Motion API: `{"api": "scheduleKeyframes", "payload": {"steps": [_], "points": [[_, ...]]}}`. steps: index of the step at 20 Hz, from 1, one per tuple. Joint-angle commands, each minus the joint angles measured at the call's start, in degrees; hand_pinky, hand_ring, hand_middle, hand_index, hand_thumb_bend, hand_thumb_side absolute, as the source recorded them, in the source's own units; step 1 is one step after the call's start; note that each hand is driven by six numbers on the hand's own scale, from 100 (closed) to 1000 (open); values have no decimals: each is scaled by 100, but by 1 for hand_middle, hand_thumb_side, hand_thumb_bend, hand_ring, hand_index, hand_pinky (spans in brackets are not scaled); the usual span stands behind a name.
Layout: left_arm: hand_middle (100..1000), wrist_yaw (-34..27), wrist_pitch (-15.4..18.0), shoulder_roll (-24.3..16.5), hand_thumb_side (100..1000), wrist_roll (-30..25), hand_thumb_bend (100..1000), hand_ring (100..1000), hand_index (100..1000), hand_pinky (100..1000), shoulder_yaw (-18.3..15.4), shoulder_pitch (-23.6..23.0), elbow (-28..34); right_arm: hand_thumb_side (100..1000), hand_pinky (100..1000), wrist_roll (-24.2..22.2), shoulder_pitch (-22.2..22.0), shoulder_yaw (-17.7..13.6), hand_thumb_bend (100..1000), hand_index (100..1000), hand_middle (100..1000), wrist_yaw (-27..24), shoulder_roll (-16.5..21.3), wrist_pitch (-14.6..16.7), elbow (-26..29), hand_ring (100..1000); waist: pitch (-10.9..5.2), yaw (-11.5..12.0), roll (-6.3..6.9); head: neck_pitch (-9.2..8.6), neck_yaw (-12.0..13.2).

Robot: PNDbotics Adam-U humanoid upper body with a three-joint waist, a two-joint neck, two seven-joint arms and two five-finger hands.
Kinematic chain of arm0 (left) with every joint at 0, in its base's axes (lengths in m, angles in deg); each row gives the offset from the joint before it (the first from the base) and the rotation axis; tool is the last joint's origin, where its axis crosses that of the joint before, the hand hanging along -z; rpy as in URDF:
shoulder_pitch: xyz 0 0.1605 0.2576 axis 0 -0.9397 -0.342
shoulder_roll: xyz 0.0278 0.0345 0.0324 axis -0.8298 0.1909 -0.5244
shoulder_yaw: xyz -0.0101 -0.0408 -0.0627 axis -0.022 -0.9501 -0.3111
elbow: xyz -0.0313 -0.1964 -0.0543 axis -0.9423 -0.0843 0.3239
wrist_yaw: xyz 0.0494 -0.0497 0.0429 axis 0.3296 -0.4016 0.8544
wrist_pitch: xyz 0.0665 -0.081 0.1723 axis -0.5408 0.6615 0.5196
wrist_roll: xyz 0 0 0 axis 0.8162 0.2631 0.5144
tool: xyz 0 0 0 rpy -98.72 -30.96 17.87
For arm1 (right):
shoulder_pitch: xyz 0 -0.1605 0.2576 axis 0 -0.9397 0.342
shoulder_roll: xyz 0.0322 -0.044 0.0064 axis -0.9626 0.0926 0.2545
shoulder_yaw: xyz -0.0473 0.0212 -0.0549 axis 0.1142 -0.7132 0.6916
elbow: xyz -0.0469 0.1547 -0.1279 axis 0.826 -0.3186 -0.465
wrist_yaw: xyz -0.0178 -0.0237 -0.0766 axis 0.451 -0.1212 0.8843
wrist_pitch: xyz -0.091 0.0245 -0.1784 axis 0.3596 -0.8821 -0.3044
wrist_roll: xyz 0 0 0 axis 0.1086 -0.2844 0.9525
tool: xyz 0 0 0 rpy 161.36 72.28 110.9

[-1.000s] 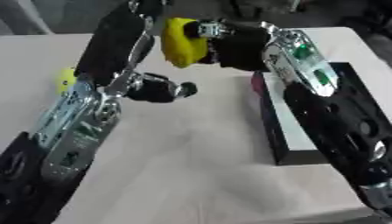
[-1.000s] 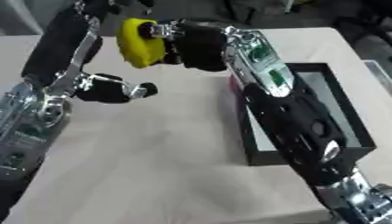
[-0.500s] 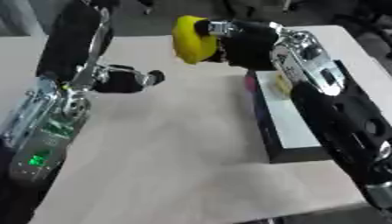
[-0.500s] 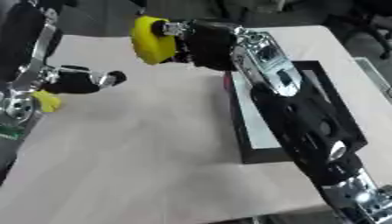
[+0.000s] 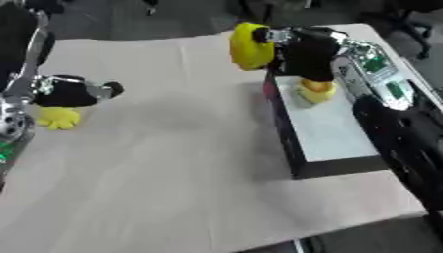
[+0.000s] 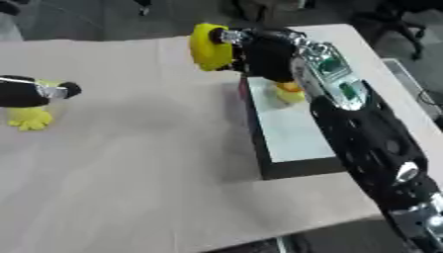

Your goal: Pick up the objects with one hand, pass them to the other hand, and then place them into the box on the other side of the table.

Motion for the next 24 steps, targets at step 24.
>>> {"api": "scheduleKeyframes", "payload": {"steps": [24], "points": [[727,-819,-485,-979,217,546,690,722,910,814,-593,-475,435,230,963,2049,-1502,-753,100,859,1000,4068,1266,3155,-539,1000,-106,-30,135,-145,-166]]}}
